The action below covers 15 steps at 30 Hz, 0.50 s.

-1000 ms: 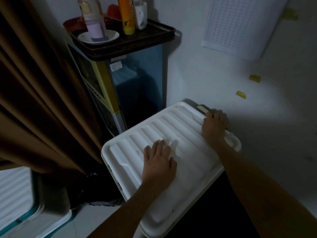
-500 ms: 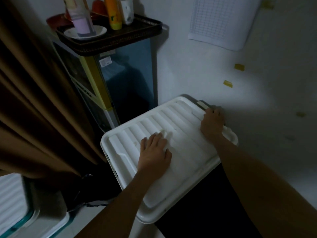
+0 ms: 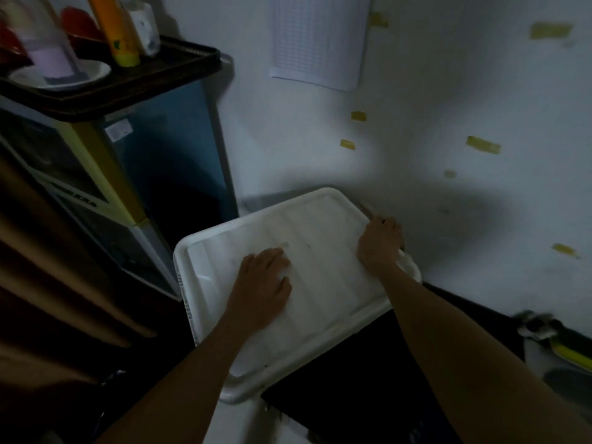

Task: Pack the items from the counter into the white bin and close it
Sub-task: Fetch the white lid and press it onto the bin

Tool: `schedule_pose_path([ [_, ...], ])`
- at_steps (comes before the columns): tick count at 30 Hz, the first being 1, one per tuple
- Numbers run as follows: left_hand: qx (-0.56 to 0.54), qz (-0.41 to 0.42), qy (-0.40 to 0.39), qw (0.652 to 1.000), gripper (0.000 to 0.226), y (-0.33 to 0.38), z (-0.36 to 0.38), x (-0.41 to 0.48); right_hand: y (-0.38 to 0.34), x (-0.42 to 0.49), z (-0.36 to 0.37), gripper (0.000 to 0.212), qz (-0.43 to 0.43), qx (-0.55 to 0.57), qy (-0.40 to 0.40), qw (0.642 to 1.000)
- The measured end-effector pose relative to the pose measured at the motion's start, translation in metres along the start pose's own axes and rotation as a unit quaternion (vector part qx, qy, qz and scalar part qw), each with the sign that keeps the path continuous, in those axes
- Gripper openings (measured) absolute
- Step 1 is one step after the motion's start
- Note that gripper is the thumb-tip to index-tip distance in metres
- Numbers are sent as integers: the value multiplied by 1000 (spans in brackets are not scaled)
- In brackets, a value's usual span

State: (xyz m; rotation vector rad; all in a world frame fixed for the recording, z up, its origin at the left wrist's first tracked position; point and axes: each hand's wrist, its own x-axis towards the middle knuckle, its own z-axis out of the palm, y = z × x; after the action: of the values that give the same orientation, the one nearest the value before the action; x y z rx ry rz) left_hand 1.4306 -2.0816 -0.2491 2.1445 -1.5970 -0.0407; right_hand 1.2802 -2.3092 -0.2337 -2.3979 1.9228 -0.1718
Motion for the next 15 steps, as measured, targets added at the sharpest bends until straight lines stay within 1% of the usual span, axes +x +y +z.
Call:
schedule_pose_path([
  [4,-24,37,-21,999,40,-3,2,0,18,-21,-7,37,50,2,-20,999],
  [8,-38,73,-45,996,41,-2,3,0,39,-46,-11,40,94,-20,-26,995],
  [10,-41,88,-55,994,41,-2,3,1,49,-59,-12,42,123,-17,-16,992],
  [15,-23,132,-56,989,39,-5,2,8,67,-93,-16,38,182,7,14,983],
])
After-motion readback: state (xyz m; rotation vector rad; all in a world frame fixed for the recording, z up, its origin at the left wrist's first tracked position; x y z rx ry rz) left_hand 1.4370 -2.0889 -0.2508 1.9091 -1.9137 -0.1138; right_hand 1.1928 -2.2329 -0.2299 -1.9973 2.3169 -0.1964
